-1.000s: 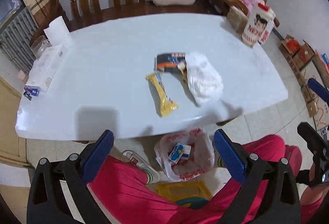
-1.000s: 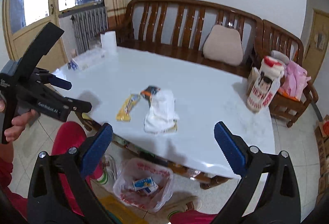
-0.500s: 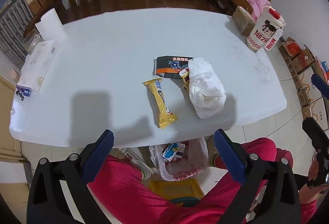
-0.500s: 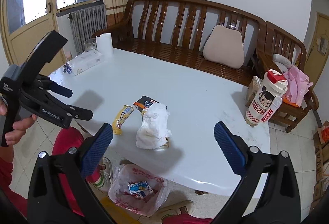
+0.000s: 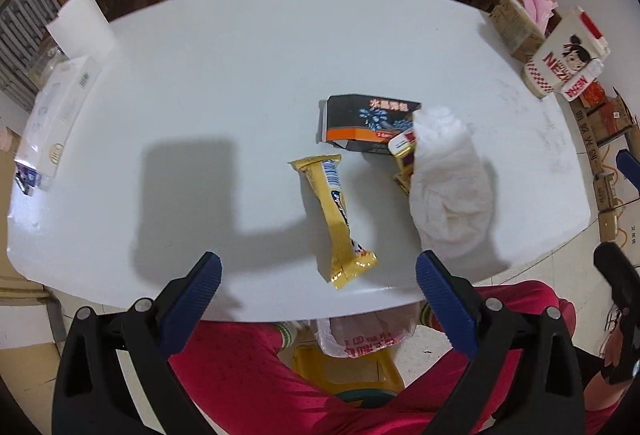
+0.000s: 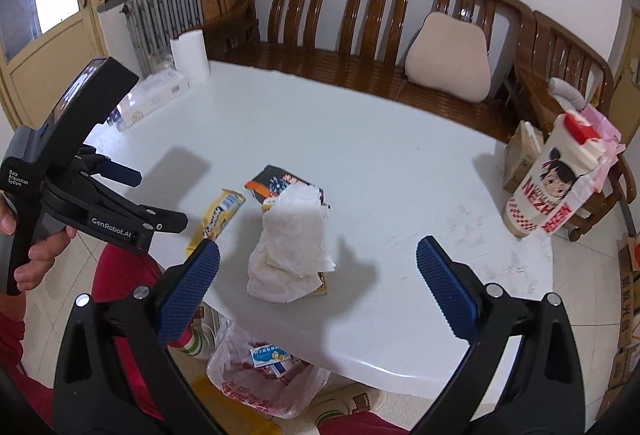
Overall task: Collect trash
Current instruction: 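Grasp the yellow snack wrapper with the left gripper while the right gripper grasps the white tissue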
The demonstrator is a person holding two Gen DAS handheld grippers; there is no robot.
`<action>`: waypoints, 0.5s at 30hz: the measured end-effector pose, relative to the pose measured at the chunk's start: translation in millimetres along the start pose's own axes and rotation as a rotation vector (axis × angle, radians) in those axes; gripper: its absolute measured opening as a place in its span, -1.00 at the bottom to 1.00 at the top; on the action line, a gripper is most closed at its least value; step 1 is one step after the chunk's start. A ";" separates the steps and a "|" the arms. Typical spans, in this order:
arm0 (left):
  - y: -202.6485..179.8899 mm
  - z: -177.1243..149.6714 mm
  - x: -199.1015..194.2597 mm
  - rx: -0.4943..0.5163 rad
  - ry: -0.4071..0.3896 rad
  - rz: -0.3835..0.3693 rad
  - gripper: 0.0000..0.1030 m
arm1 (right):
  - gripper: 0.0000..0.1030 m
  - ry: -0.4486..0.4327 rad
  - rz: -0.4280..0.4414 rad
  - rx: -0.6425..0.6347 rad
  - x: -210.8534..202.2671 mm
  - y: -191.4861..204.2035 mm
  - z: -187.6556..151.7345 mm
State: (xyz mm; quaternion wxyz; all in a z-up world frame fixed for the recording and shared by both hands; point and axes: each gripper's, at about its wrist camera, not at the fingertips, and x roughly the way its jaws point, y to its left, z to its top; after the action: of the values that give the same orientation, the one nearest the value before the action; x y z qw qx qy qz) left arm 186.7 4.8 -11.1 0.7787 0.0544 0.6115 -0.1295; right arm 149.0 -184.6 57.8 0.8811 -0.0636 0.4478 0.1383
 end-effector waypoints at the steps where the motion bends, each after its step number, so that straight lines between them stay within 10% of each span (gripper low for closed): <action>1: 1.1 1.6 5.0 -0.002 0.007 0.000 0.85 | 0.87 0.012 0.005 -0.001 6.0 -0.2 -0.5; 15: 12.7 23.2 63.5 -0.067 0.097 -0.031 0.85 | 0.87 0.160 0.061 -0.011 90.0 -0.3 -8.6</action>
State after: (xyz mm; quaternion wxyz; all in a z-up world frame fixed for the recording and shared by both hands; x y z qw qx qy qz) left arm 225.8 2.8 -67.7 0.7474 0.0250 0.6534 -0.1180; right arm 192.9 -170.1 -19.9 0.8375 -0.0658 0.5177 0.1619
